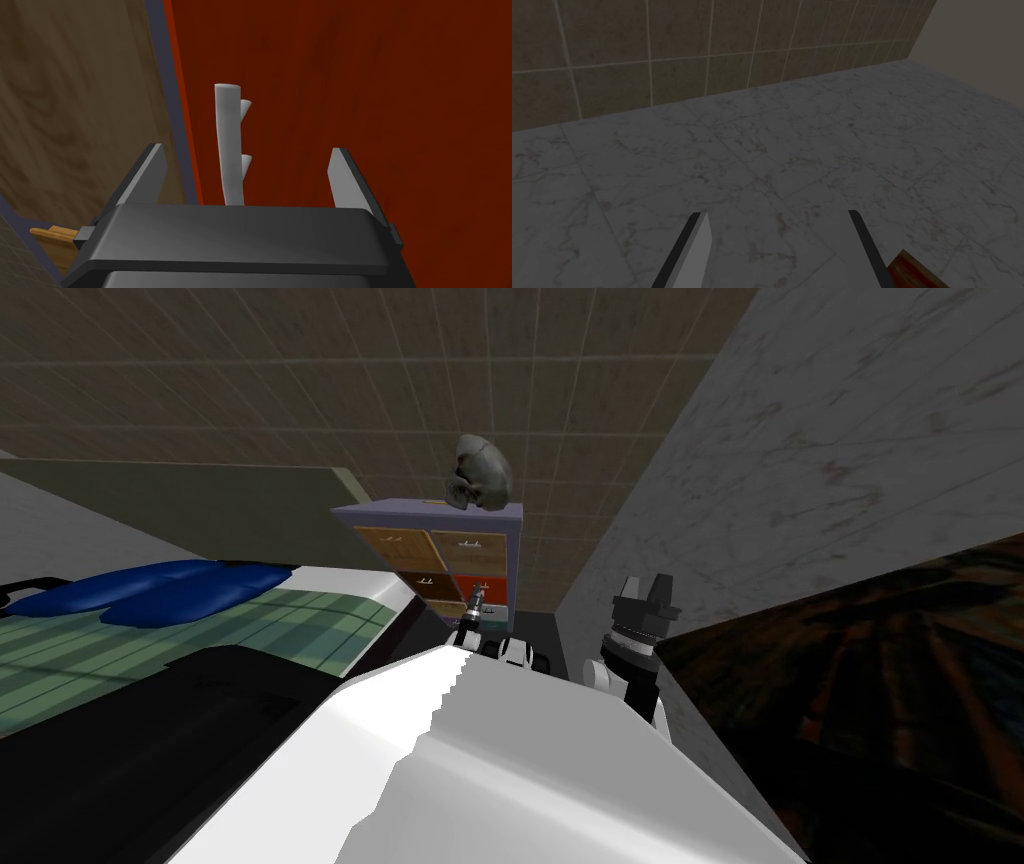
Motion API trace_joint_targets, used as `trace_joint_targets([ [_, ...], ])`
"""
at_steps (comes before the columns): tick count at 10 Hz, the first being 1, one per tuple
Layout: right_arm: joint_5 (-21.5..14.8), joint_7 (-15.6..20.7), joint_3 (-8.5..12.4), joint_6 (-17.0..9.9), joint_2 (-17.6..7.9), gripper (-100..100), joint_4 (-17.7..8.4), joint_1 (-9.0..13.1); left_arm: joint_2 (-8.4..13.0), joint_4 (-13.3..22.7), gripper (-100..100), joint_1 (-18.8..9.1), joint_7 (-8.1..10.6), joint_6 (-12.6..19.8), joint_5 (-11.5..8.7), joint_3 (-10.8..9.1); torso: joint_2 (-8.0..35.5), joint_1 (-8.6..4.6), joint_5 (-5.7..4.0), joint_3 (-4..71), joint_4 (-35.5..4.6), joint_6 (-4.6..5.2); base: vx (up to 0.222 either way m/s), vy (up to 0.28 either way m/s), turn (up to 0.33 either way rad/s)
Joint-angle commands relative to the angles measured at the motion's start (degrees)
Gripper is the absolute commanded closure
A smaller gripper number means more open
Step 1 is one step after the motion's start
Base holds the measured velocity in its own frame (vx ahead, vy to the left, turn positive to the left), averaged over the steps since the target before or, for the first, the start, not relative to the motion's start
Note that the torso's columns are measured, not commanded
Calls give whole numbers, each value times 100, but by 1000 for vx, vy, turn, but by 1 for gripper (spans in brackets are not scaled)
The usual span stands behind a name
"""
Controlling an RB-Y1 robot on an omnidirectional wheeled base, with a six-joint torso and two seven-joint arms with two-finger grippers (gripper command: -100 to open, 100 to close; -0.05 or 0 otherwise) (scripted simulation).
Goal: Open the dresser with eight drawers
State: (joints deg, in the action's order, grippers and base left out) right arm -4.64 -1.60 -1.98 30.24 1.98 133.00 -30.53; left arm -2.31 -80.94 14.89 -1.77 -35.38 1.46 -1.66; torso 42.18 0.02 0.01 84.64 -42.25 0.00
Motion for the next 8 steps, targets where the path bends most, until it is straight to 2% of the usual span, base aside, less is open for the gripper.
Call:
trace_joint_targets([
  [1, 0, 0, 0, 0, 0, 0, 0, 0, 15, 96, 100, 61, 19, -139, -4, 12, 14, -3, 0, -8, -3, 0, -37, 2, 0],
  [2, 0, 0, 0, 0, 0, 0, 0, 1, 17, 167, 100, 87, 24, -235, -6, 18, 35, -4, -1, -21, -9, 0, -57, 2, 5],
  [3, 0, 0, -1, -1, 1, 0, -1, 2, 14, 75, 100, -4, 17, -202, -9, 6, 10, 10, 24, -16, 33, 3, -36, -6, -1],
  [6, 0, 0, -1, -1, 1, 0, -1, 3, 8, -101, 100, 57, 19, 90, 21, 50, 19, 3, 12, -16, 17, -1, -173, -29, 22],
  [7, 0, 0, -1, -1, 1, 0, -1, 3, 10, -124, 100, 20, 24, 18, 13, 40, 9, 2, 11, -11, 15, 1, -91, -21, 3],
  [8, 0, 0, -1, -1, 1, 0, -1, 2, 9, -154, 100, 73, 28, 82, 25, 69, -26, 6, 2, 13, 8, 1, -148, -20, 18],
])
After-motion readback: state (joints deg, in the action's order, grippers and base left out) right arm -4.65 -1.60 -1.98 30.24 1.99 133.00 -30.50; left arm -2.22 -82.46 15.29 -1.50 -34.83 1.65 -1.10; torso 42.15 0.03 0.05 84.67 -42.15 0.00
